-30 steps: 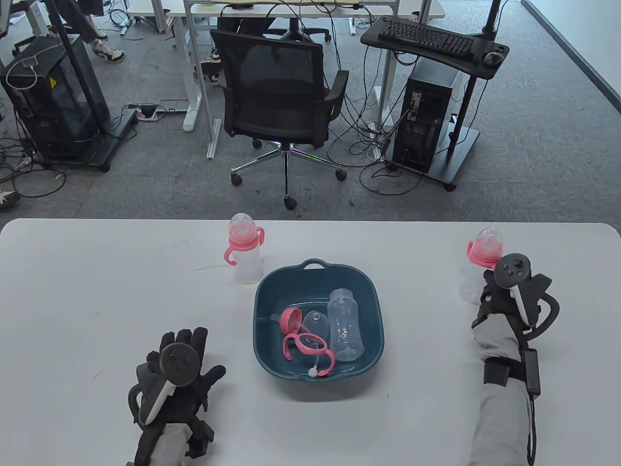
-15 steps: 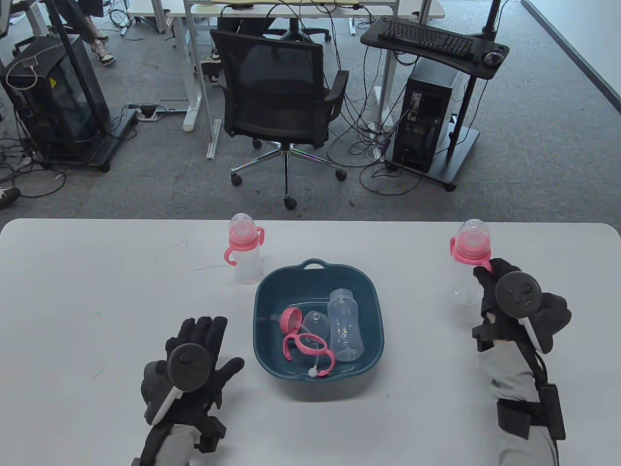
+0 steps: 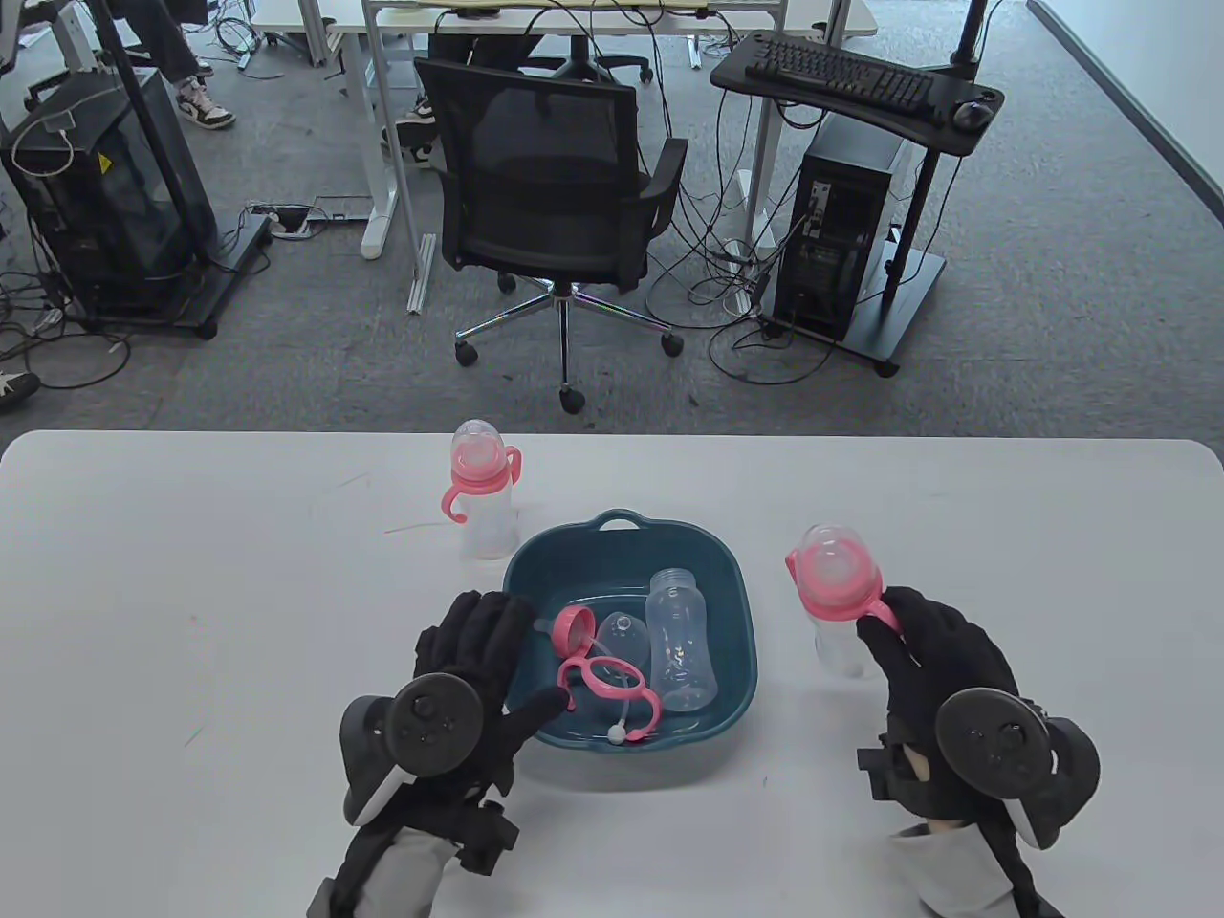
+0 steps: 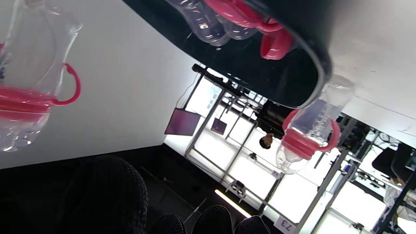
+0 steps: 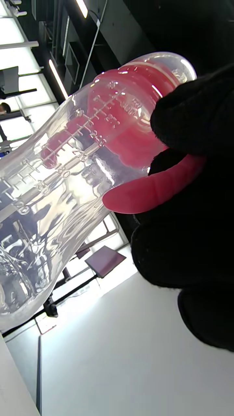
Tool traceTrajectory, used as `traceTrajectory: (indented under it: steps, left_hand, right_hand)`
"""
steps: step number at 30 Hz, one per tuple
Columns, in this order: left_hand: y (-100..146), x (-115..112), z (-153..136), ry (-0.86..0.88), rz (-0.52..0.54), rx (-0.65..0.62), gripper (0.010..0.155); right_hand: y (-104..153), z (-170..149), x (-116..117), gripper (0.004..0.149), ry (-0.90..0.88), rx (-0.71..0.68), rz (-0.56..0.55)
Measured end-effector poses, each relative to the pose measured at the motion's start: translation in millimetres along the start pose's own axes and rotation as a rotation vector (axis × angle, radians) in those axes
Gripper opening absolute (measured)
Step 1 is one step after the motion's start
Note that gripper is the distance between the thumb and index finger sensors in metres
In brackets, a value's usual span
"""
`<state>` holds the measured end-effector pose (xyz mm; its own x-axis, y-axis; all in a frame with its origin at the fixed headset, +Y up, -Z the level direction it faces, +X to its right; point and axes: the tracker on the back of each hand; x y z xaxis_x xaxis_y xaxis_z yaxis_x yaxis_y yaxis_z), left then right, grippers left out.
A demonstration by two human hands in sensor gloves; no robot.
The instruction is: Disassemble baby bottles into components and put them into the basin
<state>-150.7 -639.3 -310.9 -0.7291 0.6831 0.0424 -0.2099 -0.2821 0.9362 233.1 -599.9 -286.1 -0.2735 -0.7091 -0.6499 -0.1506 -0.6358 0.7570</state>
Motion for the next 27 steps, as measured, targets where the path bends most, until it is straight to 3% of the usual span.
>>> traceTrajectory:
  steps: [7, 11, 21, 27]
  left_hand:
    - [-17, -34, 53, 0.111, -0.044, -0.103, 0.084]
    - [-25, -53, 69, 0.135, -0.061, -0.142, 0.089]
    - [-41, -86, 70, 0.188, -0.165, -0.158, 0.096]
    - [-41, -90, 70, 0.176, -0.163, -0.18, 0.092]
  right_hand:
    - [22, 14, 5, 0.045, -0.047, -0.08, -0.012]
    - [30, 20, 14, 0.045, -0.032, -0.141, 0.007]
    - [44, 21, 41, 0.044, -0.026, -0.242, 0.063]
    - [51, 18, 49, 0.045, -0.073, -0.287, 0.093]
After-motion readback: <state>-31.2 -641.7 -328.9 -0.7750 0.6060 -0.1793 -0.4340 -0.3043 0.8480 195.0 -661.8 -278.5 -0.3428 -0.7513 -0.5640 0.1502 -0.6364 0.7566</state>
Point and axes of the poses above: the tracker on the back of each hand, its own z axis roughly to the thumb side, its own y axis roughly from the fingertips to the wrist, x = y × z, and after that the axes turned 12 degrees about y, right-handed
